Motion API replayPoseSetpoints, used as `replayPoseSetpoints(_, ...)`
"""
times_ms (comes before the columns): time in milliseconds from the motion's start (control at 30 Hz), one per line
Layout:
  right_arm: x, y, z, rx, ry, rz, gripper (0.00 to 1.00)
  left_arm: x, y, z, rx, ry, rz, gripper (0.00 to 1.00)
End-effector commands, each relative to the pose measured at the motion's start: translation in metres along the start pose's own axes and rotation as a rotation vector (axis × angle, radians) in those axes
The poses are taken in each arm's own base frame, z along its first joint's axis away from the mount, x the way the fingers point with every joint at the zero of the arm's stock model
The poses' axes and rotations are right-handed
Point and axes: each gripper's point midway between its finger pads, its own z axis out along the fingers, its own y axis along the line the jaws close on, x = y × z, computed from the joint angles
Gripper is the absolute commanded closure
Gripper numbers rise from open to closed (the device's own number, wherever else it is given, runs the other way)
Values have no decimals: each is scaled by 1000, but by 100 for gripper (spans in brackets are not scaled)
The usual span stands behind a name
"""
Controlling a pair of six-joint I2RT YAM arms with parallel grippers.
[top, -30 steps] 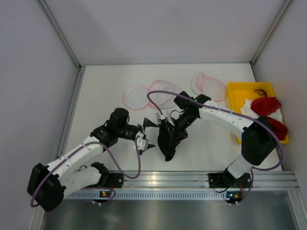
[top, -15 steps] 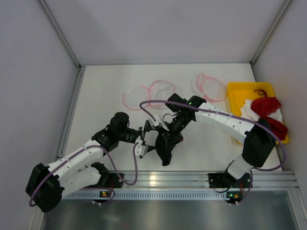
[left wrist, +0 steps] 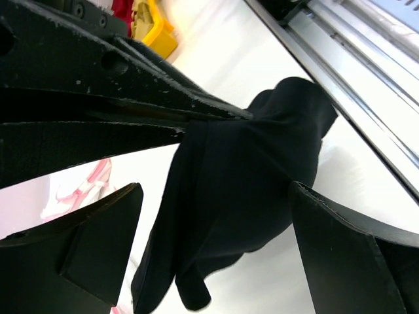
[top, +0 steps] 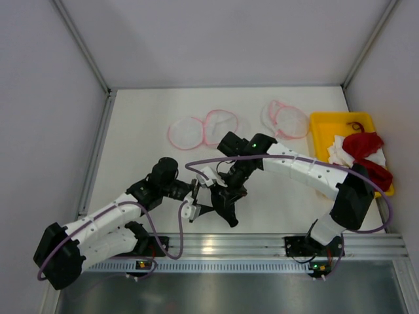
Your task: Place the bra in the laundry bag and zip it closed
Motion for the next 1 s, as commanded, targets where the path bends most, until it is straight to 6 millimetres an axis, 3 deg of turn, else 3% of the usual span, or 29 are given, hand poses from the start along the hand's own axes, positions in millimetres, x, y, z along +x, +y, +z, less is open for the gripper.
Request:
replayPoseSetpoints(0, -5, 5, -5, 30, 62, -150, 100, -20, -12, 1, 53, -94, 147, 2)
replayPoseSetpoints(200, 0, 7, -5, 45, 80, -161, 100, -26, -9, -2, 42, -90, 40, 2)
replayPoseSetpoints(500, -28, 2, -18, 99, 55, -229, 100, -26, -12, 9, 101, -77, -111, 16)
replayPoseSetpoints(800, -35, -2, -23, 142, 53, -249, 100, -25, -20, 7, 132, -54, -184, 60)
replayPoseSetpoints(833, -35, -2, -24, 147, 55, -250, 100, -26, -20, 6, 124, -47, -185, 66)
replayPoseSetpoints(900, -37, -9, -27, 188, 53, -249, 98, -26, -21, 4, 117, -38, -200, 95)
replayPoseSetpoints(967, -37, -12, -29, 229, 51, -227, 89, -26, -23, 2, 105, -28, -208, 100)
